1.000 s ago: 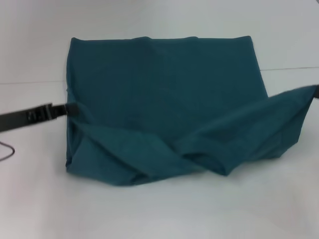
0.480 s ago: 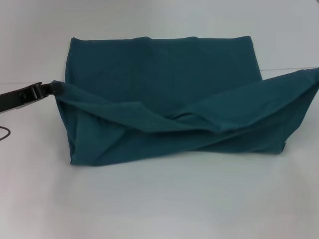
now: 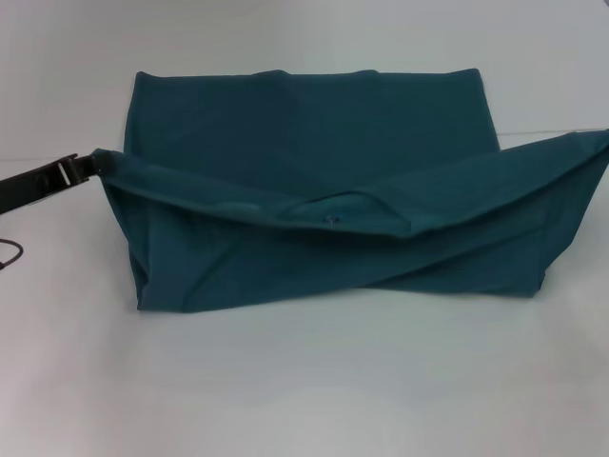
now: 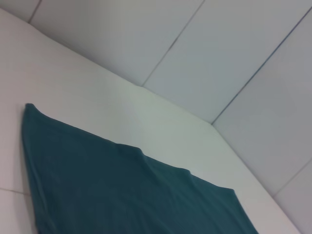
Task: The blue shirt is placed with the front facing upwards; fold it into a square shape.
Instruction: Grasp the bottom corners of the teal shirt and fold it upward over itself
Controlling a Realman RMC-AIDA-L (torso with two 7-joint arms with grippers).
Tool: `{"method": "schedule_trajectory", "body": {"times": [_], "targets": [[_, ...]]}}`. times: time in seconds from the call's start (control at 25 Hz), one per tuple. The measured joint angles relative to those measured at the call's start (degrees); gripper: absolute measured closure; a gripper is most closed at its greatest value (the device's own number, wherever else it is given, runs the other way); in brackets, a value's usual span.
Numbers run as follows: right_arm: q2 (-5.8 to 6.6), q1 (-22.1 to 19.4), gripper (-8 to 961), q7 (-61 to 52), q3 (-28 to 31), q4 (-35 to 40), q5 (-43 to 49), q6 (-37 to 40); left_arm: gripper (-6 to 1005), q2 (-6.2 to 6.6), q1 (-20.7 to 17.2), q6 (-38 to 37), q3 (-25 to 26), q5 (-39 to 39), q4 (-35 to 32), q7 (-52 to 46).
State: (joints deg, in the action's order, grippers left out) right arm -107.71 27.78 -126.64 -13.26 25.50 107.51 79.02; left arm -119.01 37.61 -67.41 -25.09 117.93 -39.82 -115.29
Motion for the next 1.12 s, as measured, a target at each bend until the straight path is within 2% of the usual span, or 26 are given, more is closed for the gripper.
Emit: {"method": "schedule_trajectory", "body": {"times": [0.28, 1.12], "targets": [[-0.49, 1.0, 951, 0.8, -0.3, -1.2, -2.6, -3.3, 963, -0.02, 0.8, 2.4, -0.3, -1.8, 0.7, 3.4], [-1.66, 5.5, 950, 1.9, -0.5, -1.3, -2.7, -12.5, 962, 0.56, 6.9, 13.9, -1.0, -2.2, 6.3, 10.0]]}}
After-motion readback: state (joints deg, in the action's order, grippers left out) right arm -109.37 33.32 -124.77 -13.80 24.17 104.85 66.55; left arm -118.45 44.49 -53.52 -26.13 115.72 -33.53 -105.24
